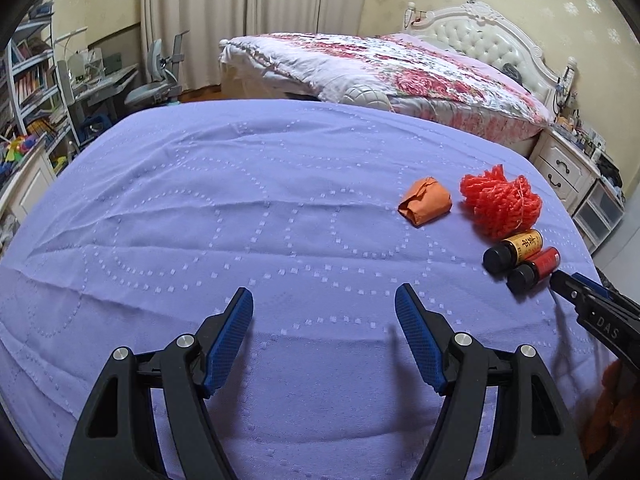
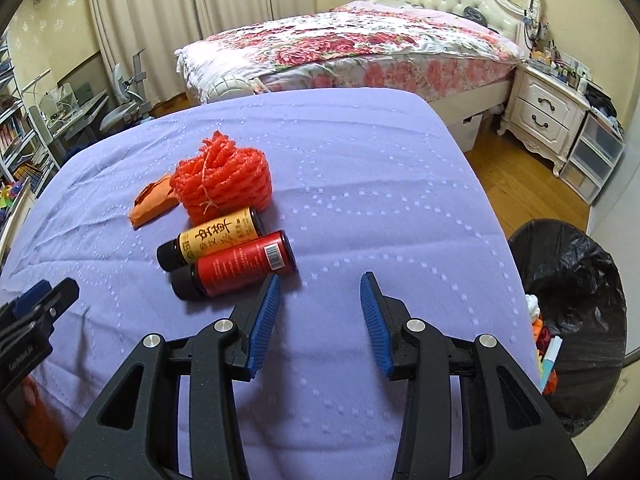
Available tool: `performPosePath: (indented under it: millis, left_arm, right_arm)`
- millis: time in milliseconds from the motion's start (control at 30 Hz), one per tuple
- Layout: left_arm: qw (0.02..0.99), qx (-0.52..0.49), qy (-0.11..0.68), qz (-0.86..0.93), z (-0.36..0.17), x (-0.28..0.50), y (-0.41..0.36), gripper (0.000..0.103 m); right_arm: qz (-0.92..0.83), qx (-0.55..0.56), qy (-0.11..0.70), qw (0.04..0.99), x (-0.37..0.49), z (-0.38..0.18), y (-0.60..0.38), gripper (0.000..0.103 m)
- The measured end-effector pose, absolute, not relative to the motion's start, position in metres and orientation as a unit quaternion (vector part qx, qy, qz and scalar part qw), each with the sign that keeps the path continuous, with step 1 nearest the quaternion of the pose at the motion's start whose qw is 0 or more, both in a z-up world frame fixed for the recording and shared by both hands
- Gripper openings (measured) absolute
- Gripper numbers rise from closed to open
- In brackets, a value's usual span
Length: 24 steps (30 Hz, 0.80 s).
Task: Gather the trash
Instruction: 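Move both tools back over the bottles on the table, then grasp the red can with the right tool and lift it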
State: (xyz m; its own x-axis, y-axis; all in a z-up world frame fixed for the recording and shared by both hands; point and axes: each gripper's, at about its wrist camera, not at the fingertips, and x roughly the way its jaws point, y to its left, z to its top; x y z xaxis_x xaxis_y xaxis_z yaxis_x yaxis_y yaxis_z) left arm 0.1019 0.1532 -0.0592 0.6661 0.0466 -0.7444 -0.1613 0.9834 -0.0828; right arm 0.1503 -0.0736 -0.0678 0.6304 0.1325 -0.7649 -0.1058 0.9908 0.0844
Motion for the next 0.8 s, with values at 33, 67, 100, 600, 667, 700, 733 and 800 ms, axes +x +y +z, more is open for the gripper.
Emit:
performPosePath:
  millis: [33,67,100,600,667,700,733,800]
  left_arm:
    - [0.91,-0.073,0.404,0.057,-0.059,0.102,0.154,0.071]
    - [0.91,-0.074,0.404,0.056,-0.058,0.102,0.154,0.071]
    - [0.91,-0.073,0.404,0.056,-0.058,0.102,0.154,0.071]
    - [0.909,-0.08,0.404,0.058,-0.058,0.1,0.16,0.071]
    - [0.909,-0.083,0.404,0.058,-0.059,0.101,0.161,0.071]
    - [0.909,-0.084,0.403,0.057,-0.059,0.1,0.162,0.071]
    - [0.909,-0.085,0.403,0.057,-0.058,0.1,0.162,0.071]
    - [0.91,-0.087,0.402,0.057,-0.058,0.1,0.163,0.072]
  right_arm:
    - [0.066,0.015,0.425,0.903,0.153,-0.068,-0.072,0.041]
    - [0.066,0.014,0.426,0.902,0.156,-0.068,-0.07,0.041]
    - [0.066,0.013,0.426,0.902,0.159,-0.068,-0.068,0.041]
    - [0.048,0.032,0.42,0.906,0.171,-0.061,-0.068,0.046]
    - [0.05,0.041,0.415,0.907,0.167,-0.056,-0.067,0.046]
    - [0.053,0.045,0.412,0.908,0.166,-0.054,-0.066,0.046]
    - [0.056,0.049,0.41,0.909,0.165,-0.052,-0.064,0.046]
    - [0.067,0.053,0.409,0.908,0.165,-0.048,-0.057,0.046]
